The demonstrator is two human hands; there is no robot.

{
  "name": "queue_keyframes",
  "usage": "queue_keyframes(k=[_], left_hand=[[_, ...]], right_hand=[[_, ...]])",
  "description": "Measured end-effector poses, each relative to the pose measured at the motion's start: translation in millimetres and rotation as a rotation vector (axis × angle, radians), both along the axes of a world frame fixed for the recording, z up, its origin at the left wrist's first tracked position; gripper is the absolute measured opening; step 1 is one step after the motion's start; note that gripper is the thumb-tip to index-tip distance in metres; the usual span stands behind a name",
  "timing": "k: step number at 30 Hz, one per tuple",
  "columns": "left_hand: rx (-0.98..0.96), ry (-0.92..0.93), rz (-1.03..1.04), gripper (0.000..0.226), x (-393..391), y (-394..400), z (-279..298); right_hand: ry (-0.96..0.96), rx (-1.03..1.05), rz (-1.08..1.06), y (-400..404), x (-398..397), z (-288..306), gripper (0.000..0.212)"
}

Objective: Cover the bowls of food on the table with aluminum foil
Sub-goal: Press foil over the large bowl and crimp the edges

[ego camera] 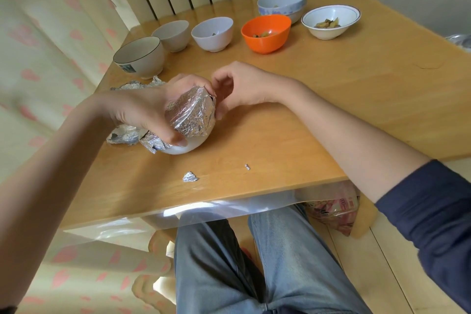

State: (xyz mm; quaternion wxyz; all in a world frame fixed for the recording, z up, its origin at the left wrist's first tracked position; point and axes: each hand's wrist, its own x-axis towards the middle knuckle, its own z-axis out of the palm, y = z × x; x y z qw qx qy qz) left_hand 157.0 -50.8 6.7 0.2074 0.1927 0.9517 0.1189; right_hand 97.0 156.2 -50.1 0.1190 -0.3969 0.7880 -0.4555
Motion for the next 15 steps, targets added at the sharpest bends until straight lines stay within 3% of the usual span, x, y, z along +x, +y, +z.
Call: queue_keyframes(k=[2, 5, 8, 11, 15], left_hand=[[0.002, 0.006, 0.005, 0.111, -0.5, 2.1, -0.4], [0.028, -0.007, 0.037, 0.108, -1.2, 2.3, -0.1], [0.034, -0.015, 0.053, 0.106, -1.9, 6.9, 3.1], [0.004, -0.031, 0.017, 0.099, 2.9, 18.7, 9.0], [0.024, -0.11, 0.007, 0.083, 9.9, 28.4, 15.7]], right_hand=[[-0.038, 0.045, 0.0, -2.5, -6.2, -5.0, 0.057], [-0.08, 0.019, -0.058, 1.4, -6.9, -11.4, 0.03], [-0.021, -0.027, -0.121, 11.7, 7.0, -7.8, 0.023], [0.097, 0.029, -0.178, 24.3, 33.6, -4.2, 0.024], [0.102, 0.066, -0.229, 30.3, 70.8, -4.4, 0.04]])
